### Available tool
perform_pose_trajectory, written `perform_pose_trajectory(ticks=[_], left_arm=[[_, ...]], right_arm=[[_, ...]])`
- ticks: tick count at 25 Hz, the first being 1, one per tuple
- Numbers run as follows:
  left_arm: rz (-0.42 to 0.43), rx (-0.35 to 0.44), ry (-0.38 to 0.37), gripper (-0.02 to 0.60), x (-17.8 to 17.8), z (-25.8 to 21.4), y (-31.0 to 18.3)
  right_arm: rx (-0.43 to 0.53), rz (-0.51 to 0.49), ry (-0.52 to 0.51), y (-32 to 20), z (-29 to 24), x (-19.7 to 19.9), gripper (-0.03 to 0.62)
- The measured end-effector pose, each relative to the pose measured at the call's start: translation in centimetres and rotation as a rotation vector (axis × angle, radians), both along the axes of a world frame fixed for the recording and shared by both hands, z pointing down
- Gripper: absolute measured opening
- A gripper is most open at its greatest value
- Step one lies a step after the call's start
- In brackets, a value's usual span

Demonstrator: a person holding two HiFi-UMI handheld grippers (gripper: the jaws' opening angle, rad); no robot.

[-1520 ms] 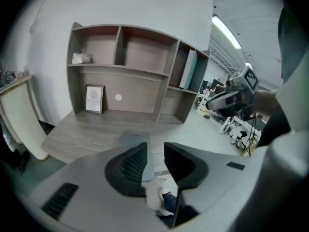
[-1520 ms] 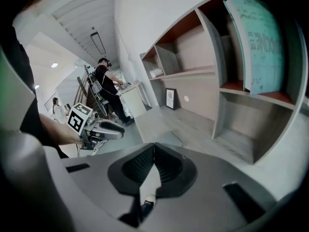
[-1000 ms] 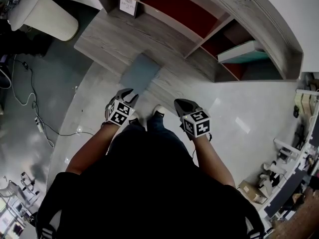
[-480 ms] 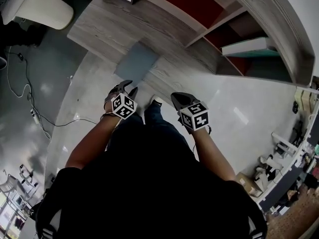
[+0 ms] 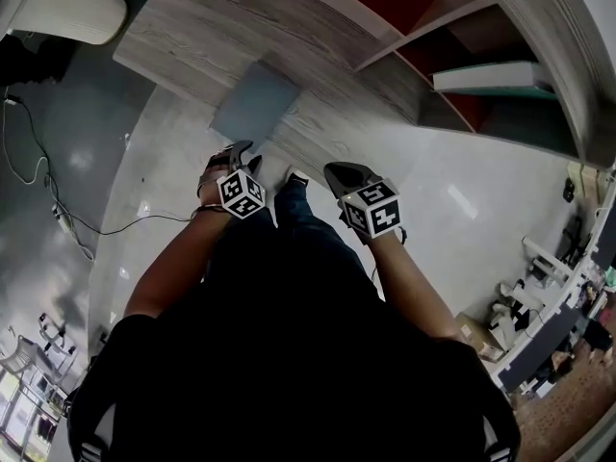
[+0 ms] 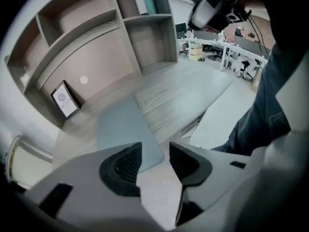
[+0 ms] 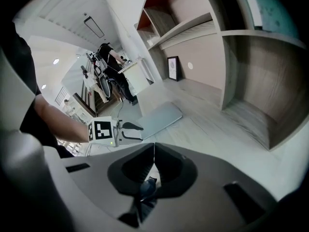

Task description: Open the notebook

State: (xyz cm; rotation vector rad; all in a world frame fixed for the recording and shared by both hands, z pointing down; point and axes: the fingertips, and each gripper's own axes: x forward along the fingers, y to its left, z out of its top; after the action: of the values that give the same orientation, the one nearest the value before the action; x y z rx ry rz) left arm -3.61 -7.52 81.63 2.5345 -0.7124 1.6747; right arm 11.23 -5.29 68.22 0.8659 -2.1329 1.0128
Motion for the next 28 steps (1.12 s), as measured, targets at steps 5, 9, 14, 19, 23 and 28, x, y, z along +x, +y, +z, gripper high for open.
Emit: perform_pose_trajectory(ticks=[5, 9, 14, 19, 23, 28], left_arm=[[0.059, 0.048, -0.057, 0.184, 0.3, 0.9, 0.3], [0.096, 0.07, -0.11, 0.181, 0.3, 2.0, 0.0], [0.106, 0.092, -0.127, 0.152, 0.2, 2.2, -0.3], [0.107, 0.094, -0.117, 0.137, 0.2, 1.8, -0.3], [0.101, 0.089, -0.106, 0.122, 0.2, 0.9, -0.3], [0.094, 0.072, -0.098, 0.107, 0.1, 0.0, -0.7]], right_arm=[[-0.018, -0.004, -0.006, 0.5, 0.5, -0.4, 0.003], [-0.029, 0.005, -0.021, 0.3, 0.8, -0.7, 0.003], [-0.029, 0.003, -0.023, 0.4, 0.8, -0.9, 0.003], [-0.018, 0.005, -0.018, 0.3, 0.9, -0.8, 0.003], [-0.01, -0.003, -0.02, 0.1, 0.4, -0.9, 0.003], [0.006, -0.015, -0.024, -0.1, -0.2, -1.1, 0.003]])
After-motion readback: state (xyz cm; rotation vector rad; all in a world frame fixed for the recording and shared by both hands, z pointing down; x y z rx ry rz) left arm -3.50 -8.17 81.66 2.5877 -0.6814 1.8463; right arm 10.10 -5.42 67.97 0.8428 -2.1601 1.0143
